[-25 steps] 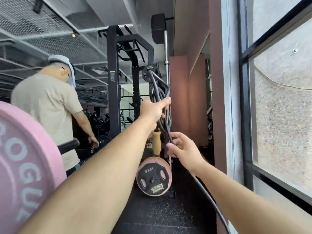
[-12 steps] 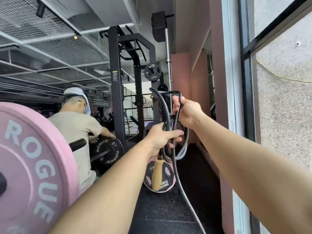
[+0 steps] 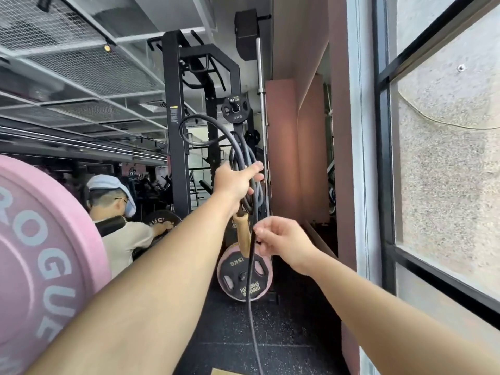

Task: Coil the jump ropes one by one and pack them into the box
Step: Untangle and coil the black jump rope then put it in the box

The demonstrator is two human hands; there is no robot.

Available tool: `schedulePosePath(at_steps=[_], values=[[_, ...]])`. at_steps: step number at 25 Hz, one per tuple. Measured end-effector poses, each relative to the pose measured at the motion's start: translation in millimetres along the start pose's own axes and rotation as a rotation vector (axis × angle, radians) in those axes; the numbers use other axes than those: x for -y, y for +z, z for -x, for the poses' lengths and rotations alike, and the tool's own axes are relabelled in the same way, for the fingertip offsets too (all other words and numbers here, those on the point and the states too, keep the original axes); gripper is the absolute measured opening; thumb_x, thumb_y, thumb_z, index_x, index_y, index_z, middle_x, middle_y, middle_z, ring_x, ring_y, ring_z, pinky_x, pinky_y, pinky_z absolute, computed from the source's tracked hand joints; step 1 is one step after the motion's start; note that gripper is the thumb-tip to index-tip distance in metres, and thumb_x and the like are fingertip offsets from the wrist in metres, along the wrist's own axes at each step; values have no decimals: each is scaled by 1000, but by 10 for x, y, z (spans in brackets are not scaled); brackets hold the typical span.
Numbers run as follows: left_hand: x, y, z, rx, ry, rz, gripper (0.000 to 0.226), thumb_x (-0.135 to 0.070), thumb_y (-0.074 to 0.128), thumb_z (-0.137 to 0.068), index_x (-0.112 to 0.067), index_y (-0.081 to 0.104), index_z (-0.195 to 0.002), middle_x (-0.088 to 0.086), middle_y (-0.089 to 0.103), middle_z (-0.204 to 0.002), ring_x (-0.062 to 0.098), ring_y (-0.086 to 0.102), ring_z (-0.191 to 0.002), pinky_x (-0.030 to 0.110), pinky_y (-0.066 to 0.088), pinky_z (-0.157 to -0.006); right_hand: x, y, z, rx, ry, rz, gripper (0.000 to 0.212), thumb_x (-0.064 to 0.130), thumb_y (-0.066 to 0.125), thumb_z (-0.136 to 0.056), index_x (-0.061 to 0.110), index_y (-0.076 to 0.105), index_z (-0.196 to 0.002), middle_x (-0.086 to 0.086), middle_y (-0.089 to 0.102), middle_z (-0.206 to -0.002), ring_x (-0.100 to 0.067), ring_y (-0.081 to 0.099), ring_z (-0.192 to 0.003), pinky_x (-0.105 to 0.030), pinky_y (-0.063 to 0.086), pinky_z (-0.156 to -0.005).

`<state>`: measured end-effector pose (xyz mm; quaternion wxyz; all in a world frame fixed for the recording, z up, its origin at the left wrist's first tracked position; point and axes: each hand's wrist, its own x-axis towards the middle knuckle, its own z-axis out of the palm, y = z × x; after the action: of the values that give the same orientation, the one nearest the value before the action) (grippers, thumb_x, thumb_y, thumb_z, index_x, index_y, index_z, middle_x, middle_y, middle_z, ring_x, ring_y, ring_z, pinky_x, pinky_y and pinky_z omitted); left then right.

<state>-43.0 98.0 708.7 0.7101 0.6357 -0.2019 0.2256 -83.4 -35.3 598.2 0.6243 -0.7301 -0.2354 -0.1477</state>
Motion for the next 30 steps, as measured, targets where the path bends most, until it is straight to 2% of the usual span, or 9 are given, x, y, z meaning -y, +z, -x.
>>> schedulePosePath(at_steps=[3, 7, 11, 15, 19, 22, 24, 26, 30], values=[[109, -78, 118, 43, -17, -8, 28, -18, 78, -84, -12, 59, -103, 6, 77, -91, 22, 76, -82, 25, 42, -45, 241, -131, -263, -197, -70, 44, 9, 17, 60, -98, 13, 66, -105, 0, 59, -72, -12, 52, -60, -30, 43, -62], [137, -145, 150, -40, -32, 110, 32, -17, 76, -86, -7, 58, -110, 5, 78, -87, 17, 76, -80, 24, 41, -45, 161, -25, -248, 11, 44, 110, 42, 30, 82, -82, 17, 58, -114, -5, 67, -91, -15, 66, -81, -33, 54, -76], [192, -86, 184, 44, -56, 85, 42, -21, 77, -86, 0, 59, -117, 6, 78, -93, 20, 76, -84, 24, 46, -49, -145, 87, -120, -47, -25, 14, 21, 17, 72, -92, 4, 63, -106, -17, 72, -86, -32, 72, -83, -42, 61, -78], [459, -99, 258, 171, -188, 49, 51, -28, 80, -83, -5, 55, -121, 10, 74, -109, 18, 75, -82, 28, 54, -58, -451, -130, -41, -70, 74, -2, 14, 5, 52, -102, 0, 61, -111, -10, 66, -81, -21, 64, -73, -40, 59, -75], [892, -185, 436, 274, -318, -140, 31, -32, 76, -86, -14, 56, -101, 3, 59, -77, 10, 49, -49, 24, 41, -46, -900, -474, 177, -264, 369, -185, 19, -3, 45, -96, 12, 50, -105, -9, 58, -70, -20, 51, -52, -34, 48, -51], [1281, -279, 592, 424, -392, -261, 34, -40, 73, -87, -13, 57, -99, -1, 40, -62, 12, 33, -46, 28, 30, -45, -1371, -764, 376, -358, 585, -180, 9, 9, 51, -99, 16, 49, -104, -2, 59, -66, -18, 49, -47, -28, 41, -51], [1548, -324, 710, 552, -449, -320, 35, -38, 69, -91, -7, 61, -106, -2, 35, -57, 13, 31, -45, 28, 29, -46, -1743, -877, 539, -368, 763, -17, 25, 19, 62, -96, 15, 52, -119, -7, 64, -84, -24, 60, -61, -30, 50, -62], [1789, -317, 843, 658, -484, -330, 20, -28, 65, -94, -11, 60, -104, -3, 32, -55, 14, 30, -44, 28, 31, -47, -2038, -897, 699, -295, 881, 204, 44, 27, 67, -93, 14, 51, -132, -13, 64, -110, -32, 68, -94, -37, 54, -87], [2272, -213, 1048, 850, -570, -420, 12, -21, 68, -93, -16, 58, -98, -1, 45, -58, 13, 40, -47, 28, 38, -48, -2485, -852, 874, -257, 669, 377, 87, 25, 71, -89, 19, 19, -159, -14, 39, -154, -28, 43, -139, -33, 35, -113]])
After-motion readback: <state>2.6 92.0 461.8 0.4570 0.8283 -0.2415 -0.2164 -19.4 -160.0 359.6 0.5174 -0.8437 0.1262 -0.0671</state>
